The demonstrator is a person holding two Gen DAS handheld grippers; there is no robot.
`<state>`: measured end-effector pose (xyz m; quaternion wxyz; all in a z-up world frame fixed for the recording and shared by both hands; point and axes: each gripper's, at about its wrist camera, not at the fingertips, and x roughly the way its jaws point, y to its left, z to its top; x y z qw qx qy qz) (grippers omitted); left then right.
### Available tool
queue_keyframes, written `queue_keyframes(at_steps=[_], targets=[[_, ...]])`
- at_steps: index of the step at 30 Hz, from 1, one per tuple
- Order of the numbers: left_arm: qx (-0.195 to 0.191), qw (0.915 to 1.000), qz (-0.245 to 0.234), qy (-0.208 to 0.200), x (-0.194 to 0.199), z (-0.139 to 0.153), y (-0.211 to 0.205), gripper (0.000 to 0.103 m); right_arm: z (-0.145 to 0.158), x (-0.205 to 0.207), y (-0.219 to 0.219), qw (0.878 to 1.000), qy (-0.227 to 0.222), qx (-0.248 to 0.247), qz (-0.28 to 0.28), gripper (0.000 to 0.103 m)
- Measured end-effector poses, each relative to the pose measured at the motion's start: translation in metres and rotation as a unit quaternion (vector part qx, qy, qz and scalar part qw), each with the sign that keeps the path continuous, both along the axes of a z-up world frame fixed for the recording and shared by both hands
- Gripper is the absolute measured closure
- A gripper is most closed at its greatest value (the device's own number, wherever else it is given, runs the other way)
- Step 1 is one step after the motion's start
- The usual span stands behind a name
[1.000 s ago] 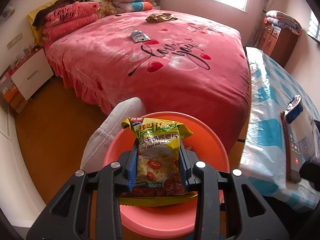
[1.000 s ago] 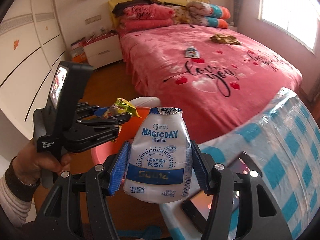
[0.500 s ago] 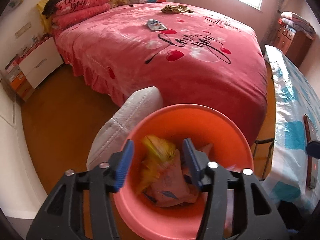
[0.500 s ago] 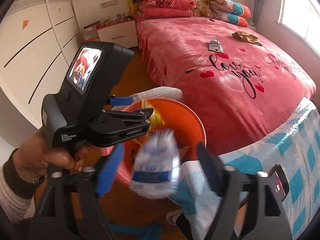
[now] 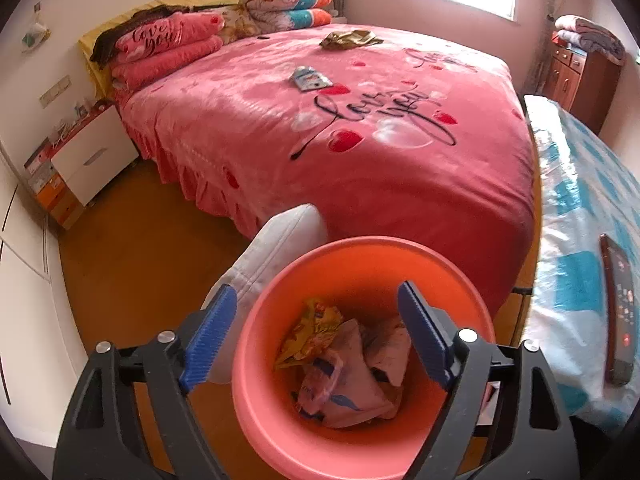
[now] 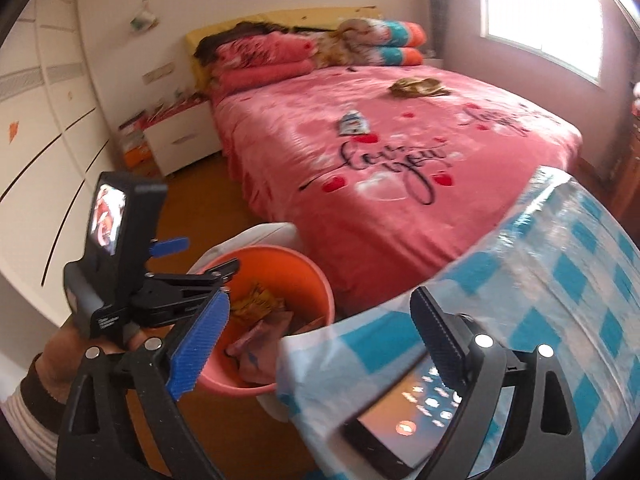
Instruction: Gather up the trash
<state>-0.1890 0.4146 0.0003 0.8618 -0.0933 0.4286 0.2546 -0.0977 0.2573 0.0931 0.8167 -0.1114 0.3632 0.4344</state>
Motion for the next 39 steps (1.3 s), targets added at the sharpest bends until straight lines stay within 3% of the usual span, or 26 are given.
queue_keyframes(at_steps=[10, 25, 39], targets=[[0.036, 0.9985, -0.028, -0.029, 0.007, 0.037, -0.037, 0.011, 0.010, 0.006, -0.054, 0.997, -0.024, 0.017, -0.065, 0.009], [0.069, 0.9921, -0.082, -0.066, 0.022, 0.083, -0.098, 0.010, 0.018, 0.005, -0.132, 0.987, -0.042, 0.052, -0.145, 0.008], [0.083, 0.9809, -0.146, -0.098, 0.047, 0.110, -0.180, 0.005, 0.005, 0.007, -0.216, 0.966, -0.061, 0.078, -0.238, 0.008]])
